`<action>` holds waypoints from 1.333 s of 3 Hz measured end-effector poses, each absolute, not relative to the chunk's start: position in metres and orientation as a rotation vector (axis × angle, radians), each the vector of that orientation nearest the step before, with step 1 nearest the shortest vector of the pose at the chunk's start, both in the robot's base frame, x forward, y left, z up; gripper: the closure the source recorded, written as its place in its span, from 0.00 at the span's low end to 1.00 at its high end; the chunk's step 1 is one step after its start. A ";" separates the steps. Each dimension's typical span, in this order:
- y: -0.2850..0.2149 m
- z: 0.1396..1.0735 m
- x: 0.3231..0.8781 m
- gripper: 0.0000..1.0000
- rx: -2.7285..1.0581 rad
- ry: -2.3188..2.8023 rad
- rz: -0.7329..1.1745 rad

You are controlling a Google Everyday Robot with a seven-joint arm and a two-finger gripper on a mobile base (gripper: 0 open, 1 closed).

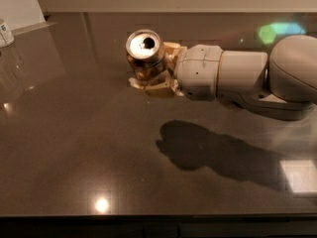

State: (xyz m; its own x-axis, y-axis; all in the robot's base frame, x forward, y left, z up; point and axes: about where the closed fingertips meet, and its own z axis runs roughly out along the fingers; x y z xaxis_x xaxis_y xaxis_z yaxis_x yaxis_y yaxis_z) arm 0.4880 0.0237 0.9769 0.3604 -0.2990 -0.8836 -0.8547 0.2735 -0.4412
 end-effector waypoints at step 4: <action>0.018 1.012 0.500 1.00 -1.363 1.036 0.264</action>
Offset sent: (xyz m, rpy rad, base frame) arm 0.0085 -0.0088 0.0225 -0.0294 -0.1403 -0.0256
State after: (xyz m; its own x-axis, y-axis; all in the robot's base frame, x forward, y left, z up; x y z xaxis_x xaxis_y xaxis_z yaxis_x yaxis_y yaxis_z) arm 0.5000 0.0177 1.0124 0.5579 -0.3958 -0.7294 -0.6968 0.2541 -0.6708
